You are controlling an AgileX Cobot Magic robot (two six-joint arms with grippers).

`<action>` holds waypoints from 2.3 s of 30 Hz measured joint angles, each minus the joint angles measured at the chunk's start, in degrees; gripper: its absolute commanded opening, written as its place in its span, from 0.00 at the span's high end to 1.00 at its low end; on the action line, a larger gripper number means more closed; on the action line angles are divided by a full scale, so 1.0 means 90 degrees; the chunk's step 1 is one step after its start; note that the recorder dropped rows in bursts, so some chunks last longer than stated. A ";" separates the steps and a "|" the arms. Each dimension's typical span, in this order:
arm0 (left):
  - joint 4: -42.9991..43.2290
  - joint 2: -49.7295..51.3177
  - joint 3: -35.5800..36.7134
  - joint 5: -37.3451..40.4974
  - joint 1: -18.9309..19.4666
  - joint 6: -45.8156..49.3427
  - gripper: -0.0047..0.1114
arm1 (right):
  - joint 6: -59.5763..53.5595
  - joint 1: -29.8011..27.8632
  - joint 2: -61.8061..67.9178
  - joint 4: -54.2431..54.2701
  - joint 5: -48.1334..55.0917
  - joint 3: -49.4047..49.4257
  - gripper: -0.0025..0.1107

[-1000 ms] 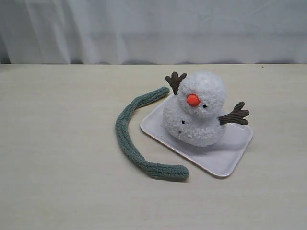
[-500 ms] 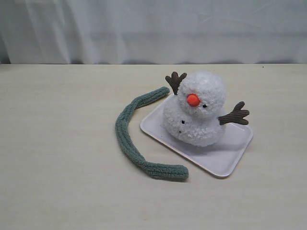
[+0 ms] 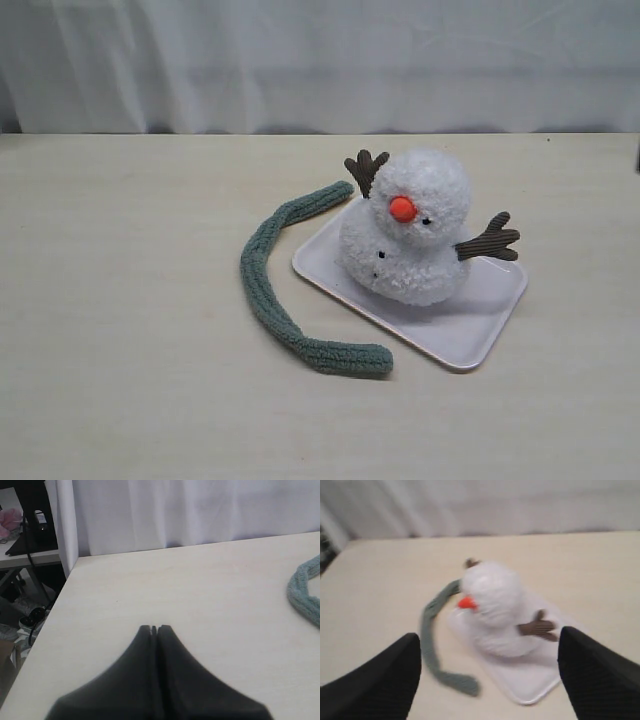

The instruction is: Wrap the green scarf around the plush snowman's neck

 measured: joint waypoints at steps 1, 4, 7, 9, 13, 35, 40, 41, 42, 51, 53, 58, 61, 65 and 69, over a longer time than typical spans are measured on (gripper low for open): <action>0.0000 0.0000 0.0000 0.0000 0.0000 0.0000 0.96 | -0.0456 0.0000 0.0164 0.0464 0.0248 0.0000 0.42; 0.0000 0.0000 0.0000 0.0000 0.0000 0.0000 0.96 | -0.1314 0.0000 0.0754 0.1424 0.0731 0.0000 0.43; 0.0000 0.0000 0.0000 0.0000 0.0000 0.0000 0.96 | -0.1706 0.0258 0.1248 0.1602 0.0692 0.0000 0.43; 0.0000 0.0000 0.0000 0.0000 0.0000 0.0000 0.96 | -0.1794 0.0720 0.1582 0.1583 0.0337 0.0000 0.43; 0.0000 0.0000 0.0000 0.0000 0.0000 0.0000 0.96 | -0.1424 0.2212 0.2198 0.1072 -0.0864 0.0000 0.43; 0.0000 0.0000 0.0000 0.0000 0.0000 0.0000 0.96 | 0.3601 0.5485 0.7772 -0.3815 -0.2354 -0.3116 0.43; 0.0000 0.0000 0.0000 0.0000 0.0000 0.0000 0.96 | 0.3656 0.5485 0.8707 -0.4025 -0.2133 -0.3958 0.43; 0.0000 0.0000 0.0000 0.0000 0.0000 0.0000 0.96 | 0.3722 0.5485 0.8863 -0.4148 -0.2105 -0.4100 0.43; 0.0000 0.0000 0.0000 0.0000 0.0000 0.0000 0.96 | 0.3849 0.5485 0.9009 -0.4303 -0.2067 -0.4234 0.43; 0.0000 0.0000 0.0000 0.0000 0.0000 0.0000 0.96 | 0.5561 0.5485 0.9791 -0.6162 -0.1294 -0.4952 0.43; 0.0000 0.0000 0.0000 0.0000 0.0000 0.0000 0.96 | 0.5630 0.5485 0.9870 -0.6184 -0.1294 -0.4966 0.43; 0.0000 0.0000 0.0000 0.0000 0.0000 0.0000 0.96 | 0.5662 0.5485 1.0077 -0.6184 -0.1597 -0.4966 0.43; 0.0000 0.0000 0.0000 0.0000 0.0000 0.0000 0.96 | 0.5678 0.5485 1.0168 -0.6184 -0.1802 -0.4966 0.44; 0.0000 0.0000 0.0000 0.0000 0.0000 0.0000 0.96 | 0.5691 0.5485 1.0168 -0.6184 -0.1812 -0.4971 0.77; 0.0000 0.0000 0.0000 0.0000 0.0000 0.0000 0.96 | 0.5493 0.5485 1.0168 -0.6184 -0.1712 -0.4971 0.94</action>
